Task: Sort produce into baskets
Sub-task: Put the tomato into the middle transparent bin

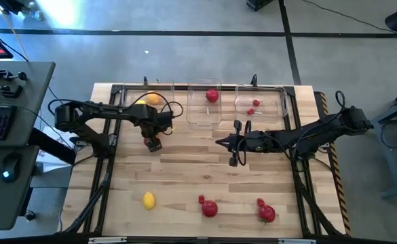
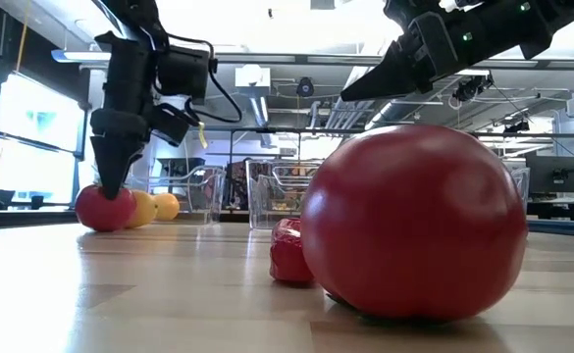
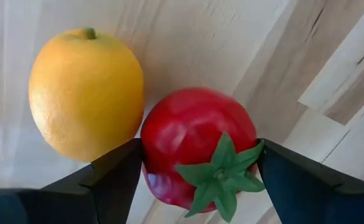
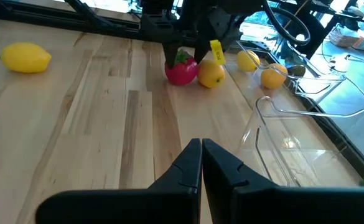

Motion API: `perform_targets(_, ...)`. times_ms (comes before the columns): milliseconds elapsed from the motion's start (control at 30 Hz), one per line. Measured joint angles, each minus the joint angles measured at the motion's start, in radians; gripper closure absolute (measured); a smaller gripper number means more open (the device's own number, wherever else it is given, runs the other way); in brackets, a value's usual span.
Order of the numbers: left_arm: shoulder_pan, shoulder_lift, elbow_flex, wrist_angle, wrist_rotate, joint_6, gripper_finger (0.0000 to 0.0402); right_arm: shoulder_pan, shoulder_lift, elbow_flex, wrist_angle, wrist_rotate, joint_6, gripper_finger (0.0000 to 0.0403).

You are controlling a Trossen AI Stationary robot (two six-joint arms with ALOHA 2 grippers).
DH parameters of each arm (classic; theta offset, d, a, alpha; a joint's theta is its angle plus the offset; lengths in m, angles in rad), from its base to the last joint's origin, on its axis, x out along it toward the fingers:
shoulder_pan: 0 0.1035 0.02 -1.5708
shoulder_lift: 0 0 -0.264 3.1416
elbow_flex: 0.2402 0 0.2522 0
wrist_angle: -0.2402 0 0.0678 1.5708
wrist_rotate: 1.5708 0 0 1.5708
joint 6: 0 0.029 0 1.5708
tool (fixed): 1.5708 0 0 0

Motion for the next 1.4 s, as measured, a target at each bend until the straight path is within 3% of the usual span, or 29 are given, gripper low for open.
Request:
perform_targets(500,-0.054,0.002,-0.002,-0.034,-0.069,0.011,0.0111,0.0,0.0,0.0,0.0,0.0,0.0,0.04)
perform_targets(900,-0.075,-0.025,0.012,-0.05,-0.046,0.002,0.0172,0.0,0.0,0.0,0.0,0.001,0.0,0.04)
perform_targets(1133,-0.069,-0.053,0.19,-0.056,-0.024,0.024,0.0175,0.0,0.0,0.0,0.0,0.001,0.0,0.04)
perform_targets(1400,0.01,0.032,0.437,0.093,-0.108,0.183,0.0176,0.0,0.0,0.0,0.004,0.001,0.0,0.04)
